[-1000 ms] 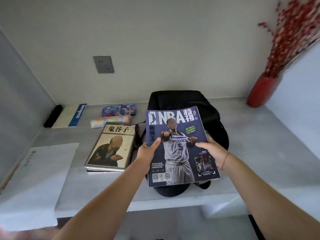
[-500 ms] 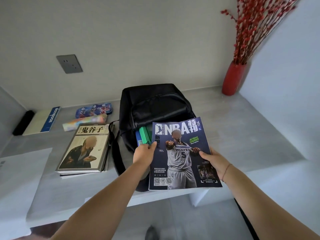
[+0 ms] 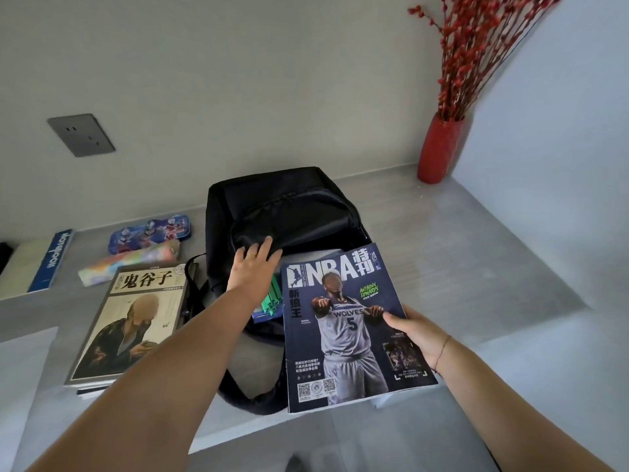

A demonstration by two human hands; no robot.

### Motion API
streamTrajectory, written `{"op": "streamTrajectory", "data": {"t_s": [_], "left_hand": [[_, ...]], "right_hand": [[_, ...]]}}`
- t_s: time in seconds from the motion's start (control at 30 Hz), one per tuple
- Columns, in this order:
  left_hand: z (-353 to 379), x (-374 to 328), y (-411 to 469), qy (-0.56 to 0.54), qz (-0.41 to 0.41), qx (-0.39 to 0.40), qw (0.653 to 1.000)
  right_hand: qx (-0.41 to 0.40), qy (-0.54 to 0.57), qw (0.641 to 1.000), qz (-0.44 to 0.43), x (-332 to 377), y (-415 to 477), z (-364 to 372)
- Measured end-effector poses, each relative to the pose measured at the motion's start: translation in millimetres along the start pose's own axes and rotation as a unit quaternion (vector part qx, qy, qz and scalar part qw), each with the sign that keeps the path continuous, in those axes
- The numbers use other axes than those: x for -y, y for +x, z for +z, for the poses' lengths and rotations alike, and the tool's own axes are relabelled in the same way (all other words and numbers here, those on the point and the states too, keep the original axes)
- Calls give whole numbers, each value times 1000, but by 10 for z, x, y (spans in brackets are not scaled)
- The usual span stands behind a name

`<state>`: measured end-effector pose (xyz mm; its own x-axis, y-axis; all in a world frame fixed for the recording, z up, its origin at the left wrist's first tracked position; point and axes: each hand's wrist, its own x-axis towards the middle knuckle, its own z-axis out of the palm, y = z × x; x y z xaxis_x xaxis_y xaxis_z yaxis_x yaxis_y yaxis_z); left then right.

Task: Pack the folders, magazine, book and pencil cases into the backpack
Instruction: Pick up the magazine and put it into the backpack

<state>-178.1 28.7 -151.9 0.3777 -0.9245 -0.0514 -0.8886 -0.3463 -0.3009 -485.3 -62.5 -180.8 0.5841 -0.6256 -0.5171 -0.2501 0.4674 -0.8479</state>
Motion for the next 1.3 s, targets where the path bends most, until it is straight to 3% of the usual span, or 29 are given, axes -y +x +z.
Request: {"op": "streamTrajectory", "data": {"t_s": [0.2, 0.43, 0.87, 1.3], "left_hand": [[-103, 190, 242, -83, 8, -74, 994], [-323, 341, 329, -189, 50, -163, 967], [-348, 697, 466, -311, 53, -141, 939], [-418, 589, 336, -265, 96, -108, 953]], "right_hand": [[23, 98, 994, 50, 108, 95, 32], [58, 108, 990, 64, 212, 332, 330], [90, 113, 987, 66, 217, 133, 145], [32, 86, 993, 76, 472, 529, 568]]}}
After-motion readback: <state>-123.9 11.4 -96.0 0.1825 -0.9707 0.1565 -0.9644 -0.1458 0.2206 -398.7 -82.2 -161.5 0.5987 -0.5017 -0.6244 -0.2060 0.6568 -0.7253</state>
